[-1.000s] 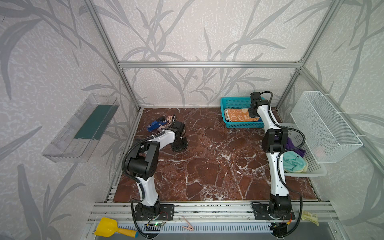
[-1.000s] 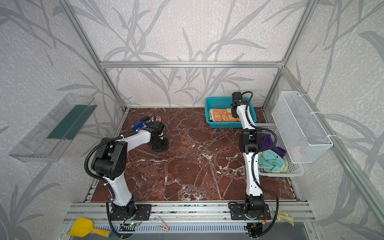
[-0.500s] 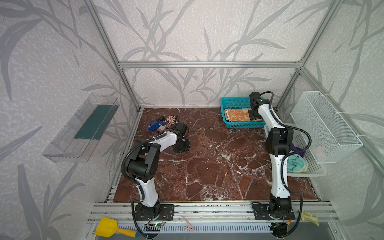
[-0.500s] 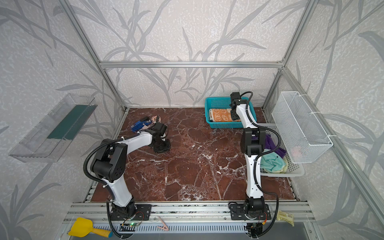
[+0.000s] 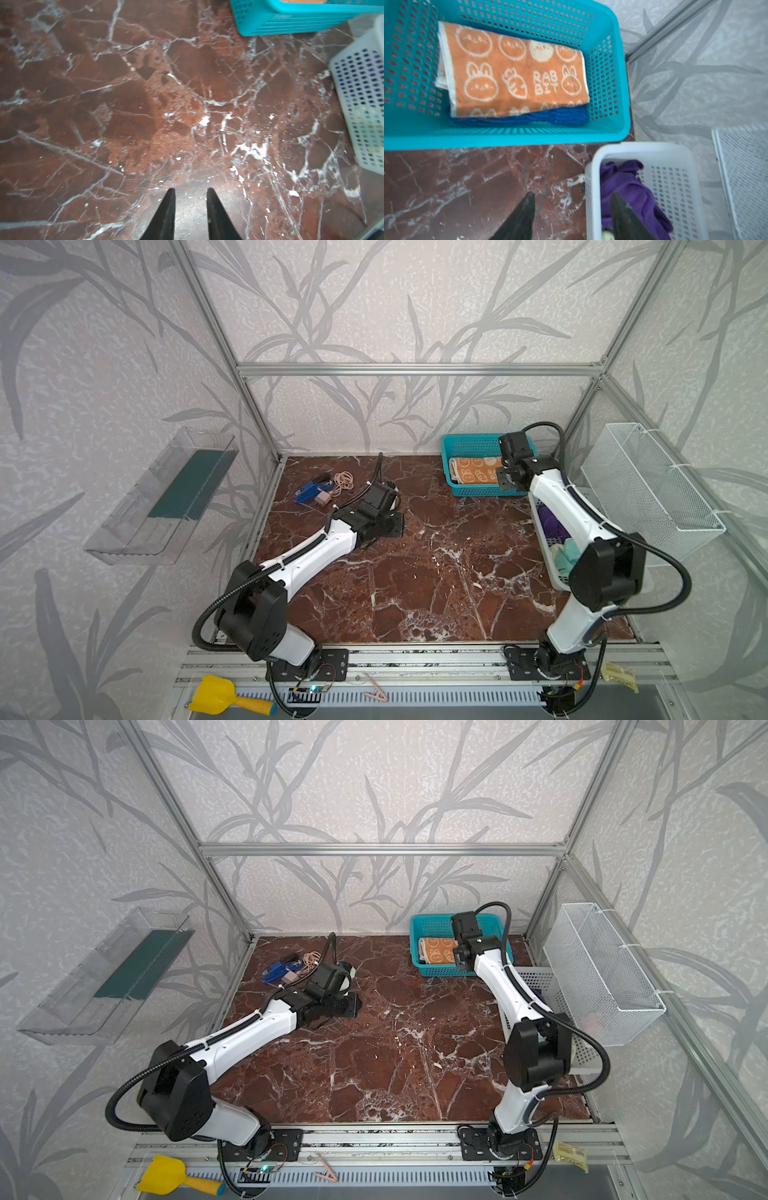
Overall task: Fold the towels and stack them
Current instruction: 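Lower the towel onto the blue towel, open the right gripper, move toward the white basket, then lower the right gripper into the white basket and grasp the purple towel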
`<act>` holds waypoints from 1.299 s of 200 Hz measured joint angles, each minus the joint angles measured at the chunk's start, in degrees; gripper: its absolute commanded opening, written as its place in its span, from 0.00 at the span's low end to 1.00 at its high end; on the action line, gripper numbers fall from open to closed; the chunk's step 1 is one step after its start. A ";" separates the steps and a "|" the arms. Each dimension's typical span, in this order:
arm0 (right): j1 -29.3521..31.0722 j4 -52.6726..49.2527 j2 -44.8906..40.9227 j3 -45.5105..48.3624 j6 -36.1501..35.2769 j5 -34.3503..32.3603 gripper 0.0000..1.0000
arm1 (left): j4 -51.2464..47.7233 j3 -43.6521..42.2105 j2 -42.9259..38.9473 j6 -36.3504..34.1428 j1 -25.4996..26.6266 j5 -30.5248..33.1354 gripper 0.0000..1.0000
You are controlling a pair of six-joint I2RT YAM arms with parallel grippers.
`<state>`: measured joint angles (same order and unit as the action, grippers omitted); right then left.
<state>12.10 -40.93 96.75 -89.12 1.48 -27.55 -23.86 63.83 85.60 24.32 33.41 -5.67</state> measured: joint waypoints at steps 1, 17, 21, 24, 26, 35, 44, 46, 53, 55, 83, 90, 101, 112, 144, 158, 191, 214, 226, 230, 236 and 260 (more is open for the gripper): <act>-0.20 0.17 -0.72 0.74 0.04 -0.20 0.58 | 0.09 0.00 0.00 -0.02 0.20 0.00 0.29; -2.54 0.92 -7.23 7.98 0.46 -1.05 0.57 | 0.15 -0.04 0.02 -0.20 2.38 0.11 0.29; -3.39 1.11 -8.83 9.70 0.57 -1.31 0.57 | 0.13 -0.04 0.02 -0.22 2.82 0.11 0.29; -4.00 1.29 -9.77 10.75 0.61 -1.33 0.57 | 0.13 -0.07 0.02 -0.22 3.21 0.15 0.29; -4.39 1.51 -10.47 11.61 0.63 -1.36 0.57 | 0.15 -0.04 0.02 -0.24 3.43 0.13 0.29; -6.58 2.56 -13.49 15.34 0.76 -1.36 0.57 | 0.13 -0.04 0.04 -0.28 4.42 0.17 0.29; -8.81 3.45 -15.56 18.47 0.90 -0.85 0.57 | 0.07 -0.02 0.11 -0.31 5.18 0.22 0.29; -9.25 3.65 -15.89 19.08 0.94 -0.79 0.57 | 0.07 -0.02 0.13 -0.31 5.31 0.20 0.29; -10.71 4.02 -16.48 20.65 1.03 -0.46 0.56 | -0.22 0.22 0.39 -0.31 5.73 0.20 0.29; -11.15 4.22 -16.50 21.09 1.03 -0.46 0.55 | -0.33 0.35 0.55 -0.31 5.88 0.20 0.29; -12.90 5.75 -12.70 22.49 0.11 0.22 0.42 | -2.01 3.54 3.39 -0.31 6.88 0.28 0.29; -12.90 6.32 -11.08 22.27 -0.39 0.22 0.42 | -2.51 4.55 4.24 -0.33 6.91 0.44 0.29; -12.92 6.82 -8.04 21.31 -1.40 0.11 0.42 | -3.54 6.60 5.70 -0.33 7.13 0.92 0.29; -12.92 7.15 -4.90 19.85 -2.38 -0.13 0.44 | -4.55 8.63 7.06 -0.33 7.23 1.46 0.29; -13.88 8.50 3.23 15.58 -4.42 -2.12 0.48 | -6.88 13.11 10.29 -0.28 7.48 2.86 0.29; -14.75 9.53 5.70 14.49 -4.94 -3.15 0.50 | -8.17 14.60 11.76 -0.26 7.58 3.08 0.29; -17.05 11.78 8.85 13.84 -5.42 -2.95 0.55 | -10.95 17.62 15.56 -0.31 7.91 3.93 0.28; -18.01 12.35 11.58 12.31 -5.57 -1.46 0.54 | -12.63 18.71 17.16 -0.33 7.96 4.37 0.28; -18.32 12.15 12.90 10.58 -5.38 -0.48 0.45 | -13.44 19.63 17.92 -0.35 7.96 4.42 0.28; -18.38 12.02 13.44 9.92 -5.33 -0.22 0.38 | -13.62 20.00 18.23 -0.35 7.96 4.48 0.28; -18.47 11.89 14.12 9.05 -5.35 0.22 0.29 | -13.97 20.61 18.62 -0.35 7.96 4.52 0.27; -18.73 11.67 15.15 8.44 -4.68 1.31 0.08 | -14.60 22.73 20.11 -0.39 8.02 4.59 0.27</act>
<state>-6.63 -29.26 111.90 -80.68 -3.20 -26.24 -38.46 86.56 105.71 23.92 41.43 -1.08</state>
